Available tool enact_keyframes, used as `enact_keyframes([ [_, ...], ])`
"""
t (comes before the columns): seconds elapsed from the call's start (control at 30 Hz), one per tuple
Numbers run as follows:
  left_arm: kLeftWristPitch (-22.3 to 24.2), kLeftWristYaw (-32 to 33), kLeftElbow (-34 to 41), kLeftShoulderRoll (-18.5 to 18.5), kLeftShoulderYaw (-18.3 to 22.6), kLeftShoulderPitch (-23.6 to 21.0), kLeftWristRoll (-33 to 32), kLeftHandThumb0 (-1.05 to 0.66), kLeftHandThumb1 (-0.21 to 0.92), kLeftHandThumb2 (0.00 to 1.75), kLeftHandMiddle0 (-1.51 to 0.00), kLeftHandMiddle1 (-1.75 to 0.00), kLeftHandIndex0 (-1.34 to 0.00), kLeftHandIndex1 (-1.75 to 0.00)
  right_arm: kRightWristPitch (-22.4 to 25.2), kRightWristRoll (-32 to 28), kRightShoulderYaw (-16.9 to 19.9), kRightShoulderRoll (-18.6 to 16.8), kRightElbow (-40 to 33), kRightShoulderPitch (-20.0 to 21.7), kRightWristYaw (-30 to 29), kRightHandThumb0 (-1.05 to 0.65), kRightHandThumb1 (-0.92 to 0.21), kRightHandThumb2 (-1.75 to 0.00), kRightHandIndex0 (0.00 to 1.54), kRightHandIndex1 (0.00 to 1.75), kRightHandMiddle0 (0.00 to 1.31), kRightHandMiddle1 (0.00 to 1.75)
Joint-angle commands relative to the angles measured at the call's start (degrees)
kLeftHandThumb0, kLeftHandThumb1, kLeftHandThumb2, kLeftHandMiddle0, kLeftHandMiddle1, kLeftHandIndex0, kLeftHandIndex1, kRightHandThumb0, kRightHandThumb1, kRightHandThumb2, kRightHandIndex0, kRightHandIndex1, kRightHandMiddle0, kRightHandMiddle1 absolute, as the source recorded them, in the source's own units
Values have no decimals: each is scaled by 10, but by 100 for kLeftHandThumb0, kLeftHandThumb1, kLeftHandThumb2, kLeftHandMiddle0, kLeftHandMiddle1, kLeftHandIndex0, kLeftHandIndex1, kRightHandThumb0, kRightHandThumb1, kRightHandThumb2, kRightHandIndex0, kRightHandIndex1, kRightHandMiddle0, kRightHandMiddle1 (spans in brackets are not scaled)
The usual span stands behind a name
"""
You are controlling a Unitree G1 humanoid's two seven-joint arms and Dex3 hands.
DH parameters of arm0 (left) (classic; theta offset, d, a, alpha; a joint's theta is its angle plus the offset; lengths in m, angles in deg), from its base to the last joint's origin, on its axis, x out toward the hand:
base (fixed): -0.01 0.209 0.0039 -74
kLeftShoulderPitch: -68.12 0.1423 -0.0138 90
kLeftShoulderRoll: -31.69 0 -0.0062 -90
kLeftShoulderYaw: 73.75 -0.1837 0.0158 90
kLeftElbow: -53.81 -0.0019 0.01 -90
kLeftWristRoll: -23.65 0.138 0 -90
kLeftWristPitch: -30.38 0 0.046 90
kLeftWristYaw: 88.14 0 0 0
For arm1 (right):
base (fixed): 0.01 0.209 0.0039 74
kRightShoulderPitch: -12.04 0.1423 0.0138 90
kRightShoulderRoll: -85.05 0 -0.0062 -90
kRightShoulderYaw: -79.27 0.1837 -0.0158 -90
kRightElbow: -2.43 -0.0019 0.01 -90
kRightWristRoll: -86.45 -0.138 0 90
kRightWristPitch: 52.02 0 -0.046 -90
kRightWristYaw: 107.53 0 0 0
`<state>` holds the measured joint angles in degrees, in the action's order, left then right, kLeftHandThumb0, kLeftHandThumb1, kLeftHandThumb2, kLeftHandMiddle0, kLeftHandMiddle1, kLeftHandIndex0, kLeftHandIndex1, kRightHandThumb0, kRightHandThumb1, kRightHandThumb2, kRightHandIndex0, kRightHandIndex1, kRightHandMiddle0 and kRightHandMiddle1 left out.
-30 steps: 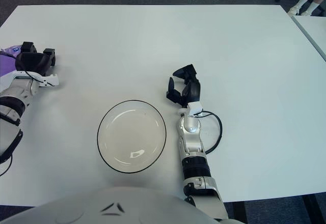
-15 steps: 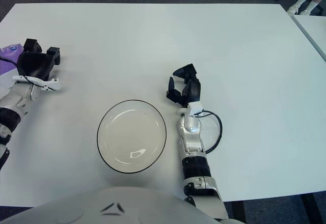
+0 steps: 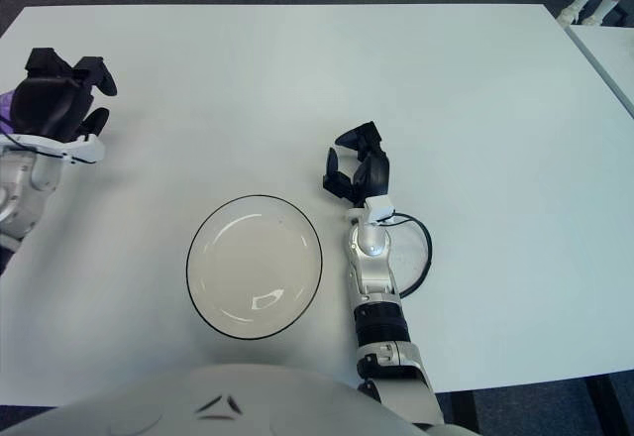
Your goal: Put the tissue paper into the plate.
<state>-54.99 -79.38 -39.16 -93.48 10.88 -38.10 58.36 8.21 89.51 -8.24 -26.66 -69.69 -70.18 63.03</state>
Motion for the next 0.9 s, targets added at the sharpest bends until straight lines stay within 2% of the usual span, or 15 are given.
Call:
enact_keyframes([
  [0.0,-5,-77,47,-47,63,42,-33,-99,63,70,-1,-115,-1,-60,8,-2,11,14,94,-78,5,-41,-58,-100,62,151,41,175],
  [0.07,-16,-100,48,-57,83,53,-51,-100,64,68,-1,-100,0,-44,9,-5,12,13,96,-76,6,-41,-57,-100,62,151,41,175],
  [0.1,-22,-108,48,-59,91,57,-58,-102,65,66,0,-81,0,-28,9,-6,13,13,97,-76,7,-41,-57,-101,62,151,42,175],
  [0.17,-36,-116,45,-64,107,66,-67,-103,65,65,0,-55,0,-11,9,-7,13,12,98,-75,7,-41,-56,-101,62,151,42,175],
  [0.2,-49,-118,37,-71,119,72,-72,-104,65,64,0,-51,0,-9,9,-8,14,12,99,-74,8,-41,-56,-101,62,151,42,175],
  [0.23,-59,-120,31,-76,127,77,-75,-104,65,64,0,-34,0,-6,9,-8,14,12,100,-74,8,-41,-56,-102,62,150,42,175],
  [0.3,-63,-136,31,-85,134,78,-74,-104,66,63,0,-15,0,-2,8,-10,15,11,101,-73,10,-41,-56,-102,62,150,43,175],
  [0.53,-83,-195,-31,-120,142,49,-89,-105,78,48,0,-1,0,0,4,-10,18,10,107,-69,10,-41,-55,-103,64,151,43,175],
  [0.87,-86,-223,-81,-145,132,42,-65,-105,75,41,0,0,0,0,4,-3,17,11,108,-66,5,-41,-56,-102,63,150,42,175],
])
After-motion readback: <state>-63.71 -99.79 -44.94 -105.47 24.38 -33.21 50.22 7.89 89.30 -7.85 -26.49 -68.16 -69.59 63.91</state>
